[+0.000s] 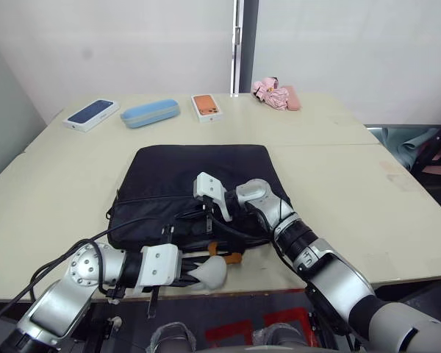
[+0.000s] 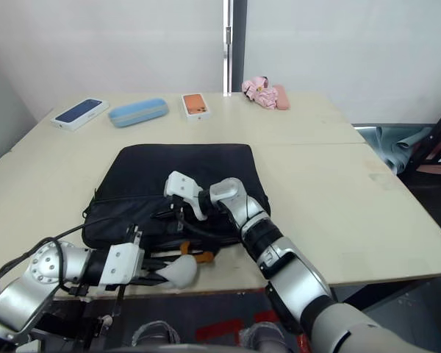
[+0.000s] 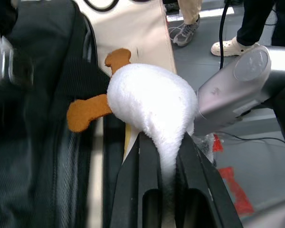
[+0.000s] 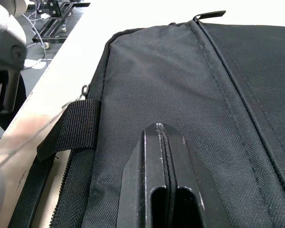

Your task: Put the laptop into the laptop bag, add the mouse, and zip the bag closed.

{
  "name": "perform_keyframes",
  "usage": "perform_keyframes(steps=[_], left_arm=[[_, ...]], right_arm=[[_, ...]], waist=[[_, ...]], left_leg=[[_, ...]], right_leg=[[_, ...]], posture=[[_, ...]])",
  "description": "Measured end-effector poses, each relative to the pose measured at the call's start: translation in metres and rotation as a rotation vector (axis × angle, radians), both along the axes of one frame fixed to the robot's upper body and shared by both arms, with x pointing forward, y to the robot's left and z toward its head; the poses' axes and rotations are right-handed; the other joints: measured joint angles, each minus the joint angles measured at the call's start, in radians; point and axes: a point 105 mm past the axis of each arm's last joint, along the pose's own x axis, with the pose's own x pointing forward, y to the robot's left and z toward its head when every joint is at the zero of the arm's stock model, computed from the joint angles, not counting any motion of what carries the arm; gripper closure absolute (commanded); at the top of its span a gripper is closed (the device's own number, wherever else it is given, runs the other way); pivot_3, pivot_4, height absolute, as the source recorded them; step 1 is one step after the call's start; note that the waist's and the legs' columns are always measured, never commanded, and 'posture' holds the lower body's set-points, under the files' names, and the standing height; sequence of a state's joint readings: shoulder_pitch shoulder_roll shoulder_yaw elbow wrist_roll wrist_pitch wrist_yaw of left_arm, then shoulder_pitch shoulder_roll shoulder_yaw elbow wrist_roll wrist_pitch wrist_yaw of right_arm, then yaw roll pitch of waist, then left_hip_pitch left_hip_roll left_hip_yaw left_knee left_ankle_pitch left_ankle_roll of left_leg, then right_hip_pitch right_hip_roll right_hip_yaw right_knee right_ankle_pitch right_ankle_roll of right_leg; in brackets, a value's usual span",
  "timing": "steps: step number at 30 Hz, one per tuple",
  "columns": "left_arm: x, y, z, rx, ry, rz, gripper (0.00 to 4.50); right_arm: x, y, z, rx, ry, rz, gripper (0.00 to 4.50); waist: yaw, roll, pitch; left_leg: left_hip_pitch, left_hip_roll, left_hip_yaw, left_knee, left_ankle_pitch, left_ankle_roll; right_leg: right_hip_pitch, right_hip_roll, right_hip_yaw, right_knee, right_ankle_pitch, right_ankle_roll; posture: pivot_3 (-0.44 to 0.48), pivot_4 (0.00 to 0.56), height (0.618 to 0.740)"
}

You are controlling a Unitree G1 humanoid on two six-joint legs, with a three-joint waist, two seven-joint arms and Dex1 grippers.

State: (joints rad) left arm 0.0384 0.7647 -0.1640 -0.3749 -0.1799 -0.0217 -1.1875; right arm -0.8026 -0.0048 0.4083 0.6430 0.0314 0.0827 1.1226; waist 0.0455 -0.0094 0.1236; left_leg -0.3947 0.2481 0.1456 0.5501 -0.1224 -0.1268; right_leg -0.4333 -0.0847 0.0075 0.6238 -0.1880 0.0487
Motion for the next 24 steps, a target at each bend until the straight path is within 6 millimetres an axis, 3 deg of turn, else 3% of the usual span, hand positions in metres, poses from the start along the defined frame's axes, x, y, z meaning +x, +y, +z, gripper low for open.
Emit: perform_keyframes(steps=[10, 18, 21, 24], left_arm=[[0.009, -0.007, -0.008, 0.006, 0.011, 0.014, 4.49], [0.009, -0.003, -0.012, -0.021, 0.061, 0.090, 1.67], [0.005, 0.002, -0.014, -0.031, 0.091, 0.129, 0.42], [0.001, 0.008, -0.012, -0.032, 0.110, 0.164, 0.08]], right_arm=[[0.001, 0.002, 0.000, 0.003, 0.005, -0.004, 4.50], [0.001, 0.002, -0.001, 0.004, -0.001, -0.005, 4.50], [0.001, 0.002, -0.001, 0.007, -0.002, -0.004, 4.50], [0.001, 0.003, -0.001, 0.009, -0.003, -0.004, 4.50]], waist=[[-0.003, 0.004, -0.005], [-0.003, 0.004, -0.005], [-0.004, 0.004, -0.005], [-0.004, 0.004, -0.005]], left_leg=[[0.003, 0.000, 0.001, 0.000, 0.000, 0.000], [0.004, 0.000, 0.002, 0.000, 0.000, 0.000], [0.004, 0.000, 0.002, 0.000, 0.000, 0.000], [0.004, 0.000, 0.002, 0.000, 0.000, 0.000]], right_leg=[[0.001, 0.000, 0.002, 0.001, 0.000, 0.000], [0.001, 0.000, 0.003, 0.001, 0.000, 0.000], [0.001, 0.001, 0.003, 0.001, 0.000, 0.000], [0.000, 0.002, 0.003, 0.001, 0.000, 0.000]], posture=[[0.000, 0.150, 0.740], [0.000, 0.150, 0.740], [0.000, 0.150, 0.740], [0.000, 0.150, 0.740]])
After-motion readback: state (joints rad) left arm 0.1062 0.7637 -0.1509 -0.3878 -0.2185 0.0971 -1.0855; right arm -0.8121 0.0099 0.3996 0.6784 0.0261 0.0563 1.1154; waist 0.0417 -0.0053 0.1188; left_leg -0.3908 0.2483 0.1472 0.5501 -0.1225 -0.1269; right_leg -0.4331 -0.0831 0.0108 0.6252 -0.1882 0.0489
